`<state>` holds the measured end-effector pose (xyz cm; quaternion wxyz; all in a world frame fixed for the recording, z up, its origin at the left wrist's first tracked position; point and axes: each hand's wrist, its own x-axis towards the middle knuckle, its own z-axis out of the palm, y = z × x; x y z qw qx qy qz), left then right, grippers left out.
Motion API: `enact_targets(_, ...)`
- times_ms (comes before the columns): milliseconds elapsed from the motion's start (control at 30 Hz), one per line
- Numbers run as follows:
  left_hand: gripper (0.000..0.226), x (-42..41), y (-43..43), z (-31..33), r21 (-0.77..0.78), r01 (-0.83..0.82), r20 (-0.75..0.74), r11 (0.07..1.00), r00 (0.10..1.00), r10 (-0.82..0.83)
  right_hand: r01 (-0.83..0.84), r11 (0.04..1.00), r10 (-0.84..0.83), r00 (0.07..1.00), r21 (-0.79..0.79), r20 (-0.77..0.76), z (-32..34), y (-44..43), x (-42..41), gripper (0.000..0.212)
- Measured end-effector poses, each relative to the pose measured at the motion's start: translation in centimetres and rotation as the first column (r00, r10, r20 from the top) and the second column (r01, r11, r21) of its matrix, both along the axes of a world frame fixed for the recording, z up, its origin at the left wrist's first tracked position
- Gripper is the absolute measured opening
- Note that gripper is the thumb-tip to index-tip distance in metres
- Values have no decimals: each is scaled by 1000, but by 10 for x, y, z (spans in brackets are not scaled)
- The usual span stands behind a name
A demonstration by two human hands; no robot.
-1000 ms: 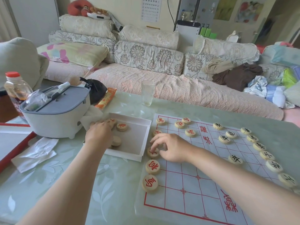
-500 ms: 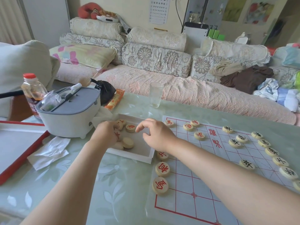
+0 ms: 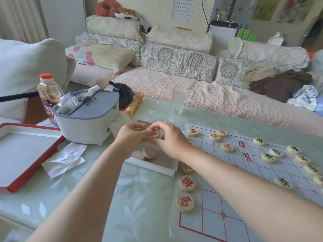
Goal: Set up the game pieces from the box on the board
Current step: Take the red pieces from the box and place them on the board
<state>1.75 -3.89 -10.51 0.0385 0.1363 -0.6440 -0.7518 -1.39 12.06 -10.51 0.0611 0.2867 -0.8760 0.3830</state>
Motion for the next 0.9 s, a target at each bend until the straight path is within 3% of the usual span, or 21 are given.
enact_targets(67, 29, -6, 10, 0, -131, -9, -5, 991, 1000, 8, 40, 999, -40, 999, 31, 4, -3, 11, -5, 33)
enact_targets(100, 25, -9, 14, -1, -287, -39, -9, 957, 999, 38, 78, 995, -78, 997, 56, 5, -4, 18, -9, 33)
enact_targets(167, 27, -17, 21, -7, -652, -69, -35, 756, 998, 61, 182, 978, -182, 983, 102, -4, -4, 38, -18, 31)
enact_targets(200, 30, -20, 24, -11, -760, -64, -44, 647, 998, 46, 239, 963, -239, 971, 122, -16, -3, 49, -24, 30)
enact_targets(267, 37, -28, 25, -20, -854, -31, -24, 520, 1000, 19, 339, 928, -339, 940, 154, -27, -1, 72, -36, 27)
enact_targets(367, 44, -37, 26, -29, -912, 64, 64, 405, 998, -14, 420, 884, -437, 898, 206, 43, 0, 97, -49, 25)
enact_targets(500, 36, -43, 32, -36, -969, 95, 80, 228, 994, -72, 449, 867, -476, 874, 217, 96, -9, 107, -60, 27)
enact_targets(667, 32, -43, 39, -38, -980, 63, 52, 191, 997, -57, 497, 836, -534, 835, 232, 132, -20, 100, -66, 28)
enact_targets(900, 23, -40, 39, -31, -968, 10, 13, 249, 1000, 9, 550, 802, -575, 817, 233, 51, -31, 98, -61, 25)
